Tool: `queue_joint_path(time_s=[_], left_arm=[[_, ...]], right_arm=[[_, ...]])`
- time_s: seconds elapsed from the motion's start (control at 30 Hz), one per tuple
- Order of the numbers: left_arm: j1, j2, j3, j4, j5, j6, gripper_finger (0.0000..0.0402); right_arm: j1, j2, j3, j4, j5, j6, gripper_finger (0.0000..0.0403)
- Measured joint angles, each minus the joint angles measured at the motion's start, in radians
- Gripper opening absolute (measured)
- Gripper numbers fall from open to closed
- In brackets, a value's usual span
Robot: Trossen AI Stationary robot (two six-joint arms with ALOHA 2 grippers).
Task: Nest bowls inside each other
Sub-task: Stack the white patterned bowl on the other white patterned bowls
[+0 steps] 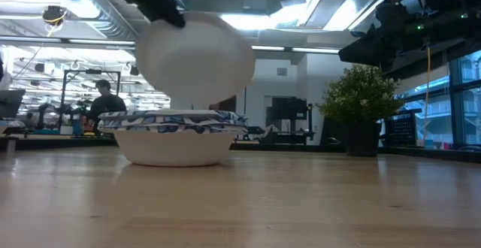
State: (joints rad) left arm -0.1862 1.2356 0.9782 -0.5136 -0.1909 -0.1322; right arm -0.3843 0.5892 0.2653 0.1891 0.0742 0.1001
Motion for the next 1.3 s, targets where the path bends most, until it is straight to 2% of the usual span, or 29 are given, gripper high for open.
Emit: queue_joint_path(time_s=[0.33, 0.53, 0.73, 1.1, 1.3], left_arm=[[-0.062, 0.055, 0.001, -0.063, 0.005, -0.099, 0.0000], [-0.062, 0.121, 0.001, -0.085, 0.098, -0.120, 0.0000], [-0.062, 0.151, 0.001, -0.081, 0.116, -0.112, 0.0003], [-0.076, 0.151, 0.000, -0.082, 0.131, -0.153, 0.0037], [-0.086, 0.151, 0.000, -0.114, 0.123, -0.175, 0.0088]], right_arm=[[0.000, 0.000, 0.000, 0.000, -0.014, 0.007, 0.0117], [0.000, 0.000, 0.000, 0.000, -0.043, 0.049, 0.0117], [0.000, 0.000, 0.000, 0.000, -0.044, 0.055, 0.0117], [0.000, 0.000, 0.000, 0.000, -0.043, 0.056, 0.0117], [0.000, 0.000, 0.000, 0.000, -0.043, 0.056, 0.0117]])
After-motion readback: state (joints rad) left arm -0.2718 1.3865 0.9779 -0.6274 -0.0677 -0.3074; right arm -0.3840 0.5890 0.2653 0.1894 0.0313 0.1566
